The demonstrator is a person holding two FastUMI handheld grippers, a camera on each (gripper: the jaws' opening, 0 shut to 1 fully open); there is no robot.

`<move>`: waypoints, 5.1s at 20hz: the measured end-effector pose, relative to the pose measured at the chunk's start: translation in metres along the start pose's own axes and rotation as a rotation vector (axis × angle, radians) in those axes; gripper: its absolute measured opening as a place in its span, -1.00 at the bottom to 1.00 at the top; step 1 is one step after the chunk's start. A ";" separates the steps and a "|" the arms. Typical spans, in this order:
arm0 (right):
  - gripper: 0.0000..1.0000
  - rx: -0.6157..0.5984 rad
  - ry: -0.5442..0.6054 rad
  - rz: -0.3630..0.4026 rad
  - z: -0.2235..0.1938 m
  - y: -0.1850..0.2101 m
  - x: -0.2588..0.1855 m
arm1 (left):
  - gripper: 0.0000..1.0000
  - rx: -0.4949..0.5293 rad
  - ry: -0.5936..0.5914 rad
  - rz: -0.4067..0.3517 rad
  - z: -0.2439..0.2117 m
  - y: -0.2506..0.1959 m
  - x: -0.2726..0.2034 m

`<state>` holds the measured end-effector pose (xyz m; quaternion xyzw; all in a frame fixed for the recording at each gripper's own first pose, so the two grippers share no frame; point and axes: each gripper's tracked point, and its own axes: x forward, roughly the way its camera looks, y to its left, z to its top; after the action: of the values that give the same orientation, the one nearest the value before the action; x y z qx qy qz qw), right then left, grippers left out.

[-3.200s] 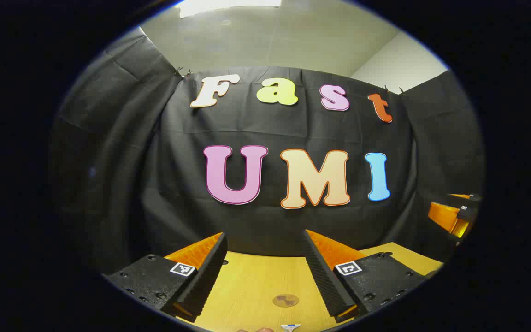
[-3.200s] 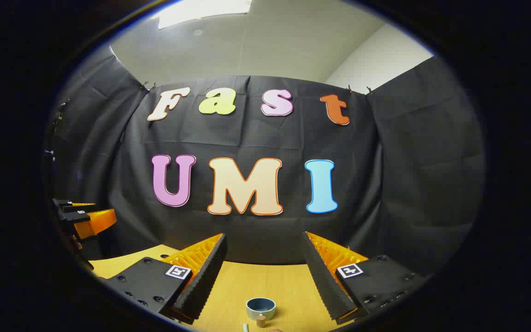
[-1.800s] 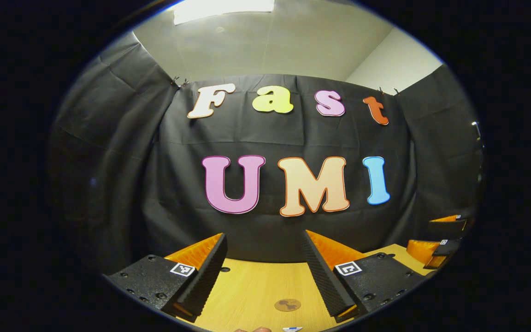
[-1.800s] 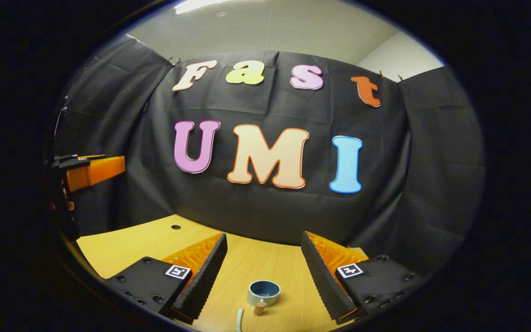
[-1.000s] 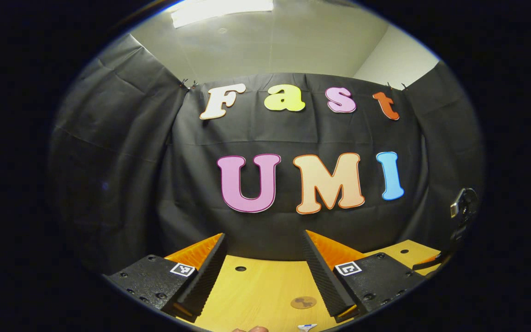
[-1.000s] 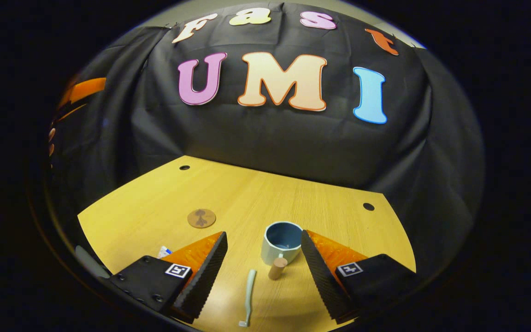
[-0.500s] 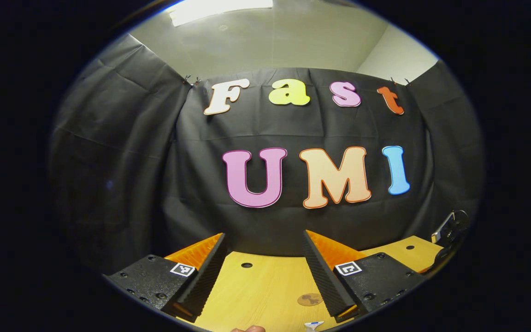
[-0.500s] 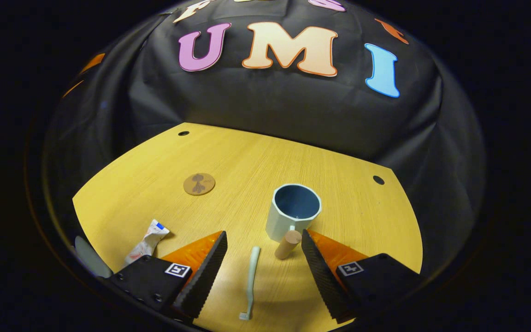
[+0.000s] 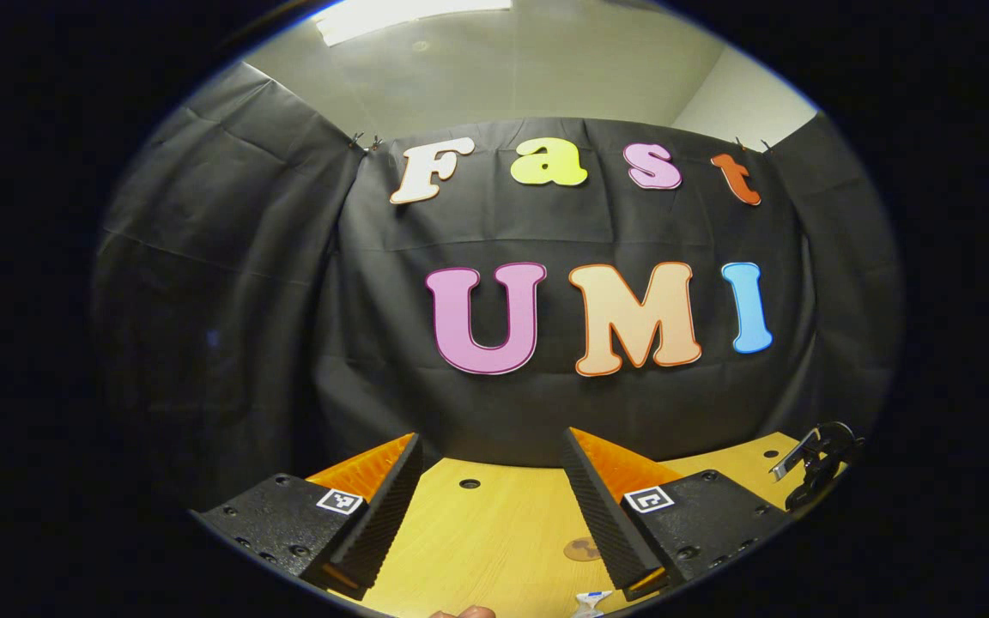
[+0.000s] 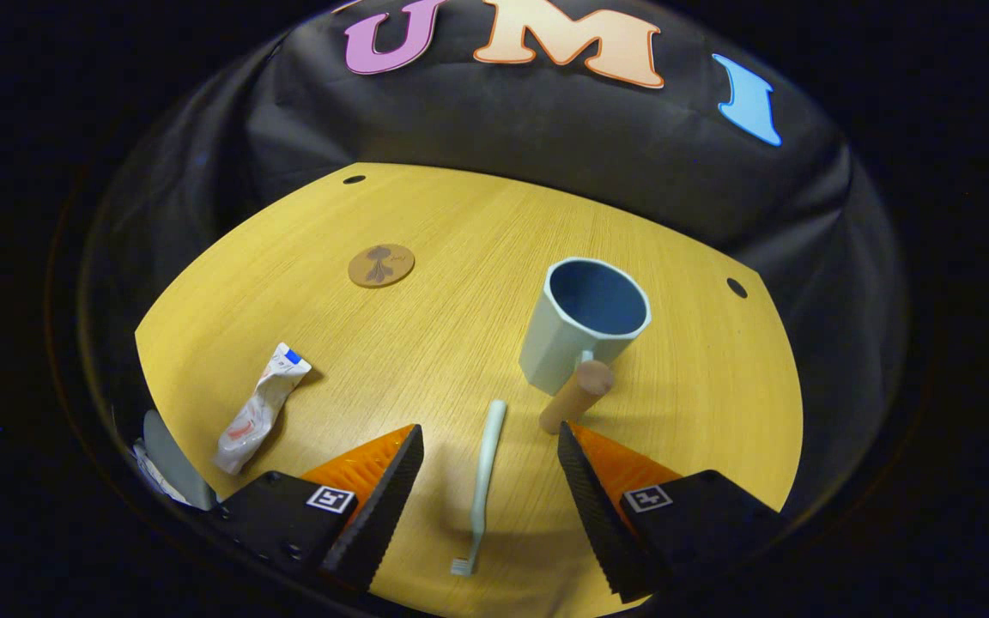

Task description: Put the toothbrush and toothpaste on the desktop into the cup, then pick up the cup and place it on the coaster on the desktop.

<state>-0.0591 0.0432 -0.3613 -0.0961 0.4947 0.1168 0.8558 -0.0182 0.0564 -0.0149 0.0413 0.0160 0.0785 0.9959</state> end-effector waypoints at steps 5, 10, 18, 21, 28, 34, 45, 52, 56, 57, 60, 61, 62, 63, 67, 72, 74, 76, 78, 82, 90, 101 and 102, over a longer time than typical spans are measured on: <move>0.91 0.020 0.101 -0.010 -0.018 -0.006 0.015 | 0.88 0.005 0.016 0.024 -0.005 0.007 -0.004; 0.83 0.059 0.208 0.016 -0.032 -0.005 0.027 | 0.88 -0.004 0.053 0.042 -0.019 0.011 -0.005; 0.39 0.051 0.319 0.060 -0.048 -0.001 0.035 | 0.88 -0.018 0.096 0.042 -0.034 0.002 -0.001; -0.05 0.062 0.354 0.061 -0.048 -0.001 0.032 | 0.88 -0.021 0.115 0.042 -0.039 0.001 0.000; -0.80 0.073 0.385 0.065 -0.049 -0.001 0.032 | 0.89 -0.013 0.147 0.018 -0.049 -0.013 0.003; -0.80 0.213 0.436 0.097 -0.052 0.007 0.032 | 0.89 -0.013 0.260 -0.014 -0.084 -0.026 0.002; -0.81 0.249 0.413 0.110 -0.051 0.005 0.031 | 0.91 0.050 0.693 -0.227 -0.212 -0.084 -0.024; -0.81 0.242 0.399 0.112 -0.050 0.005 0.032 | 0.89 0.102 0.928 -0.339 -0.286 -0.118 -0.057; -0.81 0.250 0.399 0.120 -0.050 0.005 0.033 | 0.89 0.100 1.035 -0.359 -0.312 -0.125 -0.069; -0.81 0.249 0.397 0.120 -0.049 0.006 0.033 | 0.89 0.102 1.066 -0.362 -0.319 -0.124 -0.073; -0.80 0.242 0.392 0.116 -0.049 0.006 0.033 | 0.89 0.112 1.162 -0.361 -0.339 -0.122 -0.086; -0.80 0.238 0.389 0.115 -0.048 0.007 0.033 | 0.84 0.117 1.184 -0.363 -0.343 -0.122 -0.090; -0.80 0.234 0.388 0.114 -0.048 0.006 0.034 | 0.82 0.117 1.200 -0.370 -0.347 -0.123 -0.092; -0.80 0.230 0.386 0.113 -0.048 0.006 0.033 | 0.72 0.112 1.219 -0.374 -0.350 -0.125 -0.096; -0.81 0.225 0.383 0.113 -0.048 0.007 0.033 | 0.38 0.071 1.292 -0.371 -0.361 -0.132 -0.106; -0.80 0.199 0.376 0.120 -0.048 0.007 0.034 | 0.05 0.082 1.316 -0.354 -0.367 -0.130 -0.107; -0.81 0.180 0.373 0.115 -0.047 0.006 0.033 | -0.10 0.134 1.325 -0.393 -0.366 -0.130 -0.110; -0.81 0.151 0.370 0.106 -0.046 0.006 0.034 | -0.25 0.183 1.332 -0.440 -0.367 -0.134 -0.107; -0.81 0.112 0.371 0.088 -0.048 0.007 0.033 | -0.59 0.193 1.339 -0.439 -0.366 -0.138 -0.108; -0.80 0.085 0.386 0.061 -0.047 0.008 0.033 | -0.67 0.168 1.335 -0.425 -0.366 -0.139 -0.108; -0.93 0.075 0.384 0.075 -0.046 0.008 0.033 | -0.74 0.167 1.318 -0.446 -0.365 -0.138 -0.108; -0.94 0.219 0.298 0.128 -0.038 0.009 0.025 | -0.75 0.165 1.302 -0.460 -0.364 -0.138 -0.107; -0.94 0.226 0.270 0.133 -0.032 0.009 0.022 | -0.75 0.163 1.302 -0.457 -0.365 -0.138 -0.107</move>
<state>-0.0773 0.0451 -0.3970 0.0186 0.6201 0.1029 0.7775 -0.1164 -0.0670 -0.3869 0.0560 0.6245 -0.1260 0.7688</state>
